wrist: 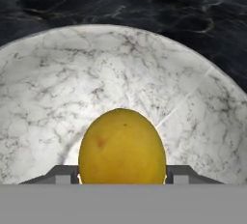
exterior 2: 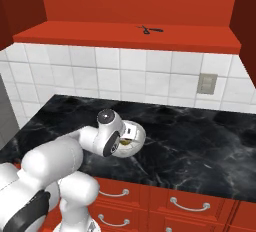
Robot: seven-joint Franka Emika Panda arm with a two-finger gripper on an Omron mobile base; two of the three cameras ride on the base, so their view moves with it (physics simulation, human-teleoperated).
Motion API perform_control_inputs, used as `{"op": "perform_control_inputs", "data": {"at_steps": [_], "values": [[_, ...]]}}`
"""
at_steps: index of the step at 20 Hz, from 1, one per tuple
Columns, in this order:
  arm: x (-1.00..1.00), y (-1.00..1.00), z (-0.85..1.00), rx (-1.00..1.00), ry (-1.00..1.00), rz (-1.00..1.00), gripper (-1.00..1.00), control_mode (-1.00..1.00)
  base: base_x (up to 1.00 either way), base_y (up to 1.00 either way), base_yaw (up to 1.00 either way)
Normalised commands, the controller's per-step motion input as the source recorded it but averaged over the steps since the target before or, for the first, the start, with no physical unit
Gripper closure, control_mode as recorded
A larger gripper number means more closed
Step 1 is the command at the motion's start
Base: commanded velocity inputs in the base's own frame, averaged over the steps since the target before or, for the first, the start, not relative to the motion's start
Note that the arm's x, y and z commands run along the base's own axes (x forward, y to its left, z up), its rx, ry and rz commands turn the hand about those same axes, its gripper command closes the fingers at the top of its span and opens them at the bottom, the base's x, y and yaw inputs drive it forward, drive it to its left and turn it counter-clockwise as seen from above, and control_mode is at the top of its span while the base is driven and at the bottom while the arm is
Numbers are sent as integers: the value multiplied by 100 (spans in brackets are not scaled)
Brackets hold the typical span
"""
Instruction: Pick the lemon from the cabinet and place it in the bowl. Then pick the bowl and place it in the sink. Then turn on the sink facuet.
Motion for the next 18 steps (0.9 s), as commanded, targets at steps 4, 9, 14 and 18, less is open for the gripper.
{"op": "perform_control_inputs", "data": {"at_steps": [4, 9, 14, 18], "values": [[0, 7, 15, 0, 0, 0, -100, -100, 0, 0, 0], [0, 35, 50, -3, -1, 3, -100, -100, 0, 0, 0], [-15, 64, 44, -13, 3, 12, -100, -100, 0, 0, 0], [-2, 37, 0, -19, 19, 12, -100, -100, 0, 0, 0]]}}
